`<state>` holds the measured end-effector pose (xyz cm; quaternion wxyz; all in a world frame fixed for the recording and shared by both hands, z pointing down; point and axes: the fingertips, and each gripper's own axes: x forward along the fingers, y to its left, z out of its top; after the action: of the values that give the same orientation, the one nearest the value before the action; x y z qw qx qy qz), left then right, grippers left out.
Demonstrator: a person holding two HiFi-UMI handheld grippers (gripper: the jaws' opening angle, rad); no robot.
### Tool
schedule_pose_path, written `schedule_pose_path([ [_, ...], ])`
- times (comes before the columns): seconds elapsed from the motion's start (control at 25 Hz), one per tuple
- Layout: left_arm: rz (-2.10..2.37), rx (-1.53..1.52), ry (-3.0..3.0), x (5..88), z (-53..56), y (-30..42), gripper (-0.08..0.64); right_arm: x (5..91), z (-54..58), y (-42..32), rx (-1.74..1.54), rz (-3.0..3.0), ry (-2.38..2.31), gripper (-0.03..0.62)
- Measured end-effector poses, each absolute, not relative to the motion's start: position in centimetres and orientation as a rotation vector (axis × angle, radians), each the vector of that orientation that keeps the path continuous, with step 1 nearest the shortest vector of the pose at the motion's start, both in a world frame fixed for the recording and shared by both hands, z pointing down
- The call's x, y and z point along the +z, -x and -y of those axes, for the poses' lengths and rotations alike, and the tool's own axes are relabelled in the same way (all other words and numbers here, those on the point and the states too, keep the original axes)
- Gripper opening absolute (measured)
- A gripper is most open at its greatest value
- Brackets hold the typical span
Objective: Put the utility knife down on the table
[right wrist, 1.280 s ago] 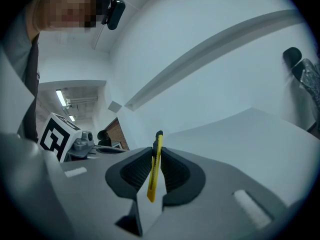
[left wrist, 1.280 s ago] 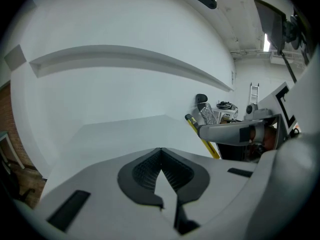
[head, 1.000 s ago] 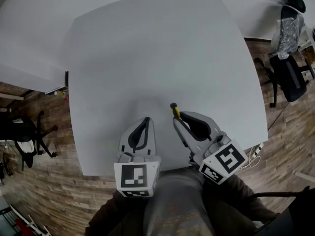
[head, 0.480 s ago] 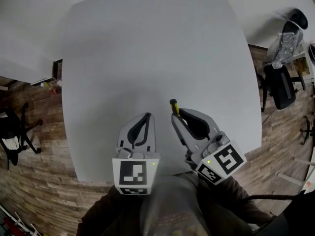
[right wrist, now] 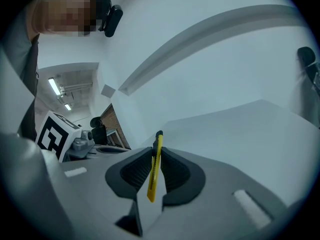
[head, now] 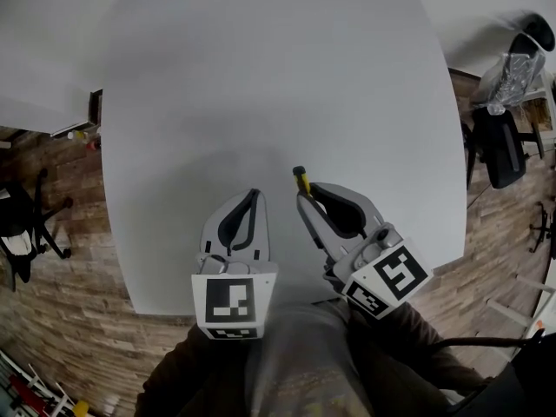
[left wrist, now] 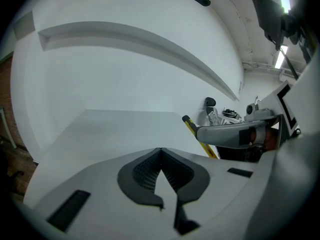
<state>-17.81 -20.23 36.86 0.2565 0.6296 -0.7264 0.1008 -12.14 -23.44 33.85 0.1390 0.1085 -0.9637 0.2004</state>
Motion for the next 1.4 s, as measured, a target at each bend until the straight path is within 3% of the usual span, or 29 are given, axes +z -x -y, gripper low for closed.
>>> schedule_pose_path([
  [1.4,1.903,0.347,-1.58,43.3,21.9,21.0,0.003,41.0,25.0,15.5,0.677,2.664,-0.282,0.055],
])
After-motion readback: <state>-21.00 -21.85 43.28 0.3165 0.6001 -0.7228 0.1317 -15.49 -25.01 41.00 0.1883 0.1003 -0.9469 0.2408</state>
